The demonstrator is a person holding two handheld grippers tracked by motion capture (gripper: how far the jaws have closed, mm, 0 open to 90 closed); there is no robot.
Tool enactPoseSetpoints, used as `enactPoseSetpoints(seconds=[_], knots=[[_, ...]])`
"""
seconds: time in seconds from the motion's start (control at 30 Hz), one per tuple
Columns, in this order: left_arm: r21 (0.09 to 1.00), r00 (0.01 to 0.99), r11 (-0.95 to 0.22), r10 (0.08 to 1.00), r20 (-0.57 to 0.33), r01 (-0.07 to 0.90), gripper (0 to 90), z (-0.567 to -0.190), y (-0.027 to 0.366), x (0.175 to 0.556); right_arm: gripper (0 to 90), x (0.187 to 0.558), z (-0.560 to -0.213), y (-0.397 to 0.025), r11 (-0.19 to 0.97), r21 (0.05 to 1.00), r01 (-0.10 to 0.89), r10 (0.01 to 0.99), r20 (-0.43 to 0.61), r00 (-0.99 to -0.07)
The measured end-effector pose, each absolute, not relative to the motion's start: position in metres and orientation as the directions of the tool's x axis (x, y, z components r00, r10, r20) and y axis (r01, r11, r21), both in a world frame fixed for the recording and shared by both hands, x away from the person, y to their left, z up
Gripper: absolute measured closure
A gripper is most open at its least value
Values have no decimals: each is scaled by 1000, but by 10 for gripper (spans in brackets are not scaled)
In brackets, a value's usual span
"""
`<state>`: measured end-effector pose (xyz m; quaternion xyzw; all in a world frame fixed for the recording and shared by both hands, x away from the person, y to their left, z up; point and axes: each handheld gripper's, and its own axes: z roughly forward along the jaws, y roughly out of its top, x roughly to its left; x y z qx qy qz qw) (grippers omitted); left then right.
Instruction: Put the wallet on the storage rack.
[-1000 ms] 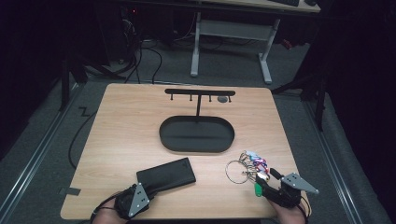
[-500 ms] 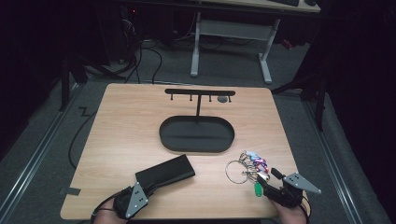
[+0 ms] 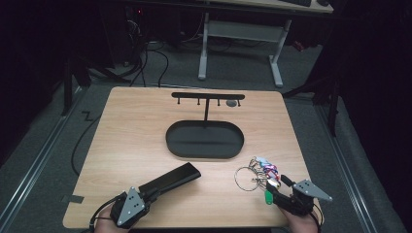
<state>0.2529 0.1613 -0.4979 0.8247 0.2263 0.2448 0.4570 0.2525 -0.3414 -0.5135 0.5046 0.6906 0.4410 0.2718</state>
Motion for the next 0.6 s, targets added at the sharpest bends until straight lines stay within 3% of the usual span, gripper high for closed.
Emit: enactPoseSetpoints(seconds=[0.33, 0.6], knots=[[885, 784, -437, 602, 152, 164, 818, -489, 163, 249, 331, 255, -516, -340, 103, 878, 467, 936, 74, -345], [905, 782, -368, 620, 67, 215, 821, -483, 169, 250, 331, 253, -514, -342, 104, 881, 462, 936, 70, -344]])
